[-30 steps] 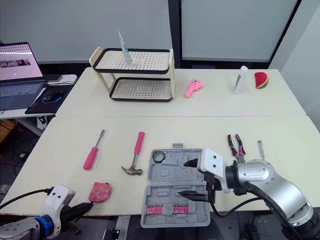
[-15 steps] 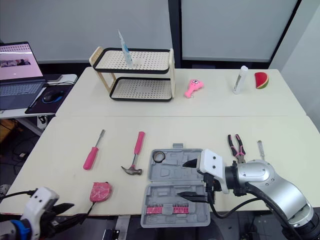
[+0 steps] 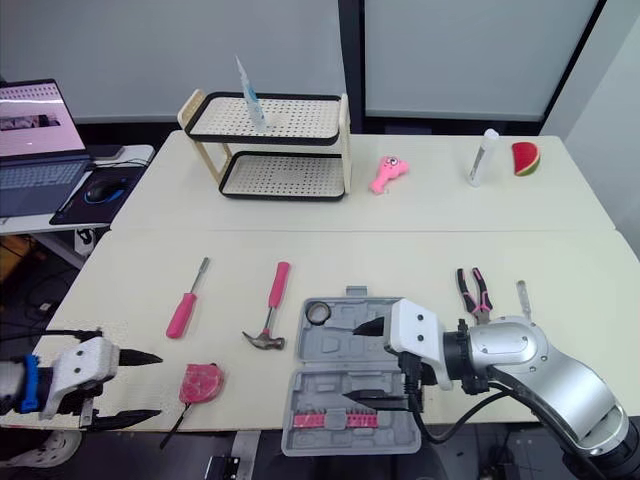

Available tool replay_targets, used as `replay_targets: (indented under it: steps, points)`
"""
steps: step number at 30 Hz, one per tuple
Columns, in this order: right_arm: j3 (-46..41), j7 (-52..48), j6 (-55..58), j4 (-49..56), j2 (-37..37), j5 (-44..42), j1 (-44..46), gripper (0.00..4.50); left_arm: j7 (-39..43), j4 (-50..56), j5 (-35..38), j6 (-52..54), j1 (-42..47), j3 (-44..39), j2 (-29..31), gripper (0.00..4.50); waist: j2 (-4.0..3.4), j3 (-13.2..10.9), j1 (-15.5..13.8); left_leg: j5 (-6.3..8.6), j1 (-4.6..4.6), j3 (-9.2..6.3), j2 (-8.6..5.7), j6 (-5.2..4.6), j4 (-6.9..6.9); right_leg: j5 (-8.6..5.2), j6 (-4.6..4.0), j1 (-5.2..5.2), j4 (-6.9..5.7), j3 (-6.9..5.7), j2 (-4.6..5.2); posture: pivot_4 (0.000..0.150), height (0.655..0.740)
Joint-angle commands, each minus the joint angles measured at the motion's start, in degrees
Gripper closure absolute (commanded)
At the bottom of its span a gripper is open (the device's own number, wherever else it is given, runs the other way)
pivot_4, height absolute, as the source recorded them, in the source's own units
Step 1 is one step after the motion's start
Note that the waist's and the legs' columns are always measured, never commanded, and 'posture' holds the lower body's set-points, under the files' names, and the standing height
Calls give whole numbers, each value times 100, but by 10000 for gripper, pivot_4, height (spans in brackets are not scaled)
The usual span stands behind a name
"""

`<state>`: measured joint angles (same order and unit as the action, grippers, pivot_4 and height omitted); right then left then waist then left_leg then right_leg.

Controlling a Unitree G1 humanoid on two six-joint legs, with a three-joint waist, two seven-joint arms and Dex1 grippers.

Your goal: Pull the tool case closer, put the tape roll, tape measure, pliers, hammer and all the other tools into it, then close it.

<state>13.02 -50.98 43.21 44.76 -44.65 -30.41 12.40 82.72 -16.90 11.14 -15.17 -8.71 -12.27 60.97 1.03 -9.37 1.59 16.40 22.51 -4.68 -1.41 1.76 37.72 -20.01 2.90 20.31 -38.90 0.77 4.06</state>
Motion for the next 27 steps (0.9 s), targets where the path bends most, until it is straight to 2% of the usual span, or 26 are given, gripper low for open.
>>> replay_targets:
  steps: [1,5,12,18,27]
  points:
    - [-2,74,49,216,11,-105,65,0,254,-772,-218,-861,502,415,-105,640,0,0,11,0,0,1,0,0,0,0,0,1,-2,-1,-1,1500,7356]
    - [23,120,99,222,31,-114,79,0,388,-1540,-355,-1513,976,800,-259,640,0,0,25,0,0,4,0,0,2,0,1,3,-8,-16,-10,1500,7356]
    - [48,136,130,197,45,-129,118,0,375,-2323,-499,-2017,1470,1173,-459,640,0,0,21,0,-1,0,2,-1,14,0,2,0,-13,-21,-36,1500,7356]
    - [36,129,148,190,49,-162,149,0,313,-2345,-388,-1935,1652,1225,-612,640,4,2,22,-1,1,-4,6,-1,18,0,2,0,-17,-21,-45,1500,7356]
    - [32,132,149,178,48,-204,145,0,408,-2273,-343,-2147,1626,1209,-523,640,3,2,23,-1,-1,-5,8,-1,18,0,2,1,-18,-19,-47,1500,7356]
